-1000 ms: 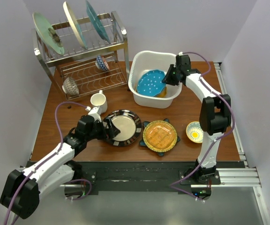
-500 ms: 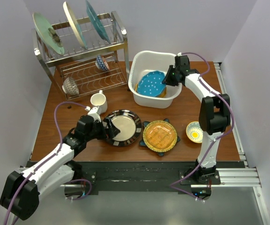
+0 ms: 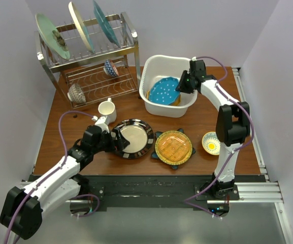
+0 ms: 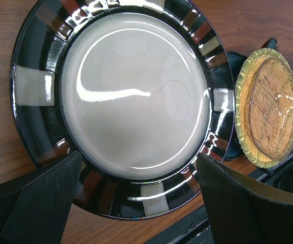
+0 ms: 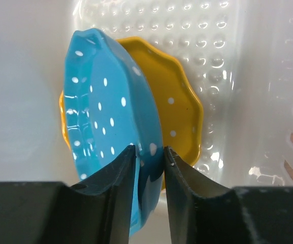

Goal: Place the plates into the plastic bin on the countertop
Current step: Place the plate in the plastic bin.

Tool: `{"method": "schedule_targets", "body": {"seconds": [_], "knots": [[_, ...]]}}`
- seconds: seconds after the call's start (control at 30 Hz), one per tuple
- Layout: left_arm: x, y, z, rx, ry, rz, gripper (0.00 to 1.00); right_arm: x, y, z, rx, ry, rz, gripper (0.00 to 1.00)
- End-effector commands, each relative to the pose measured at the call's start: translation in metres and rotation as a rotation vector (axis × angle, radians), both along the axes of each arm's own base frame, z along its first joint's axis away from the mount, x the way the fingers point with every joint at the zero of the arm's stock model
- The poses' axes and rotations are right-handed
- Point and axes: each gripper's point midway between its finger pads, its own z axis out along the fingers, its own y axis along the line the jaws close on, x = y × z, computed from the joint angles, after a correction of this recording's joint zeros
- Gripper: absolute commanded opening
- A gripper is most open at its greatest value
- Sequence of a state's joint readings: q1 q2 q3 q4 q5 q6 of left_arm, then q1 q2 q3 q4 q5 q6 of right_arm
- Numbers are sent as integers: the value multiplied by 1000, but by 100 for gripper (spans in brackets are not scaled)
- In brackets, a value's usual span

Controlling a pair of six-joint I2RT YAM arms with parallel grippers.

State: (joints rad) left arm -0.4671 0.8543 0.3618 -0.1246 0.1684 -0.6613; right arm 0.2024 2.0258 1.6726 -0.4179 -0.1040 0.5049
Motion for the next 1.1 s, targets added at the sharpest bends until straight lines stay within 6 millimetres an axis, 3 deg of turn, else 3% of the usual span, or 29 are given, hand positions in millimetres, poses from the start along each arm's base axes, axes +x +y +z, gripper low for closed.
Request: {"method": "schedule_targets", "body": {"seconds": [0.0,0.53,0.9,1.07], "knots": [[9,-4,21,-16,-60,-8,100,15,9,21,14,-79,46,39],[13,-1,24,24,-69,-9,100,13,9,-9,-21,12,77,55],[14,2,28,36,-81,-1,100,3,11,-47,-35,153,113,66],[12,3,26,43,-75,-2,100,1,13,-45,-19,133,112,68]]}}
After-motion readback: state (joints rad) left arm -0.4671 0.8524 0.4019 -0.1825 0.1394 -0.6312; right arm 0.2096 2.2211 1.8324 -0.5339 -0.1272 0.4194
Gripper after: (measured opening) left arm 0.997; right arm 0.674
